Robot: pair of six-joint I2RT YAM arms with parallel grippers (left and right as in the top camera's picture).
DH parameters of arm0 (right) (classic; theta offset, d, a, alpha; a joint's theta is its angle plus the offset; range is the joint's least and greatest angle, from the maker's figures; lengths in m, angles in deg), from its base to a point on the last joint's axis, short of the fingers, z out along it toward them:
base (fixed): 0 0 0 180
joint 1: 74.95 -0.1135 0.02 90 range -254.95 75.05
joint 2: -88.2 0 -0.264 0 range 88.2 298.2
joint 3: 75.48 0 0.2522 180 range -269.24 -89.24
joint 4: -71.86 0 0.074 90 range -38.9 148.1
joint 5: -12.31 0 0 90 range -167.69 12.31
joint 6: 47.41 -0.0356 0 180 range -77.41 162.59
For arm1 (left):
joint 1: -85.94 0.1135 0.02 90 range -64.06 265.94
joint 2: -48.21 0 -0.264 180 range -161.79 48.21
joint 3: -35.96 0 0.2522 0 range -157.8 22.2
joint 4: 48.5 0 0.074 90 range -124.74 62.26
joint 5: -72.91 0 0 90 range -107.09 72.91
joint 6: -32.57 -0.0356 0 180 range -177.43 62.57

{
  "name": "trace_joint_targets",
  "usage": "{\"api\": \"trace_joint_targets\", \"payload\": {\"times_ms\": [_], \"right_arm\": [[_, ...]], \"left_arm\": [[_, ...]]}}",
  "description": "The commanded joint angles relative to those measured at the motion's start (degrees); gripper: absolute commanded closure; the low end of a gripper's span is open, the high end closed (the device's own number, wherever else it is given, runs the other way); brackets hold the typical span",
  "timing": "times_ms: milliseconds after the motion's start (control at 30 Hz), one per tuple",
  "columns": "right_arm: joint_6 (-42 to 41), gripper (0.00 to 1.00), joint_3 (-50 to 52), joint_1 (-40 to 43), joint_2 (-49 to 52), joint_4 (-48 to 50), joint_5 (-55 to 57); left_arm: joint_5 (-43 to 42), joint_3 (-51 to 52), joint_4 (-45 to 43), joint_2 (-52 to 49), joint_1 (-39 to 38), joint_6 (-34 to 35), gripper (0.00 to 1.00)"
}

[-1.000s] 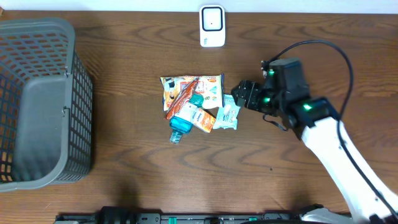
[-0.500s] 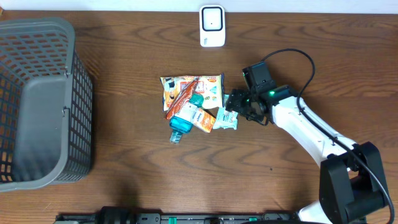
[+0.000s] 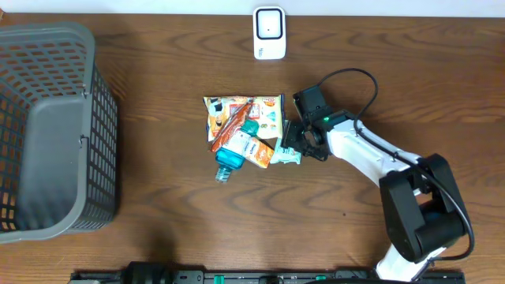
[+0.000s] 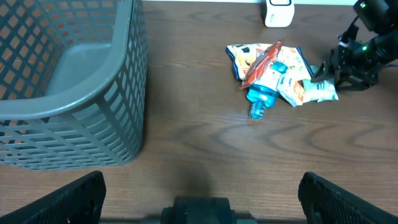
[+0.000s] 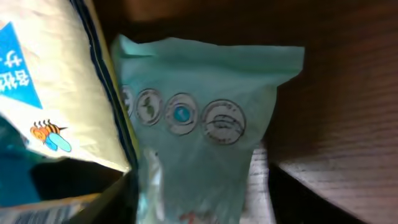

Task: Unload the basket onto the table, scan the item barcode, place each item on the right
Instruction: 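Lower the open right gripper onto the mint-green wipes pack, then close the right gripper on the wipes pack and lift it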

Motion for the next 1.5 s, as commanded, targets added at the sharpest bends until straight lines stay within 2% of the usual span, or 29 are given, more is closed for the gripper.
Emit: {"api": "trace_joint_targets", "payload": {"times_ms": [0, 67, 233, 333, 567, 800, 933, 1033, 1200, 1367, 1467], "right_arm": [[-0.44, 0.51, -0.50, -0.31, 0.42, 0.07, 2.67], [-0.44, 0.59, -0.50, -0.17, 0.42, 0.04, 2.84], [-0.44, 0.99, -0.52, -0.13, 0.33, -1.01, 1.79], [-0.48, 0.98, -1.92, 0.52, -0.70, -4.37, -1.84], [-0.92, 0.98, -11.58, 5.16, -5.99, -22.34, -6.73], [-13.46, 0.99, -13.22, 8.28, -10.71, -34.03, -18.73], [-24.11, 0.99, -13.14, 8.87, -10.78, -40.83, -19.93], [-28.35, 0.99, -13.14, 8.87, -10.78, -44.52, -19.96], [-27.63, 0.99, -13.14, 8.85, -10.78, -49.13, -26.47], [-17.77, 0.98, -13.14, 8.85, -10.78, -54.05, -37.35], [-15.56, 0.99, -13.14, 8.87, -10.78, -57.66, -43.12]], "left_arm": [[-0.31, 0.13, 4.31, -0.22, 0.31, 0.07, 0.01], [-0.31, 0.13, 4.31, -0.22, 0.31, 0.07, 0.01], [-0.31, 0.13, 4.31, -0.22, 0.31, 0.07, 0.01], [-0.31, 0.13, 4.31, -0.24, 0.31, 0.07, 0.01], [-0.31, 0.13, 4.31, -0.24, 0.31, 0.07, 0.01], [-0.31, 0.13, 4.31, -0.24, 0.31, 0.07, 0.01], [-0.31, 0.13, 4.31, -0.22, 0.31, 0.07, 0.01], [-0.31, 0.13, 4.31, -0.22, 0.31, 0.07, 0.01], [-0.31, 0.13, 4.31, -0.24, 0.31, 0.07, 0.01], [-0.31, 0.13, 4.31, -0.24, 0.31, 0.07, 0.01], [-0.31, 0.13, 4.31, -0.22, 0.31, 0.07, 0.01]]}}
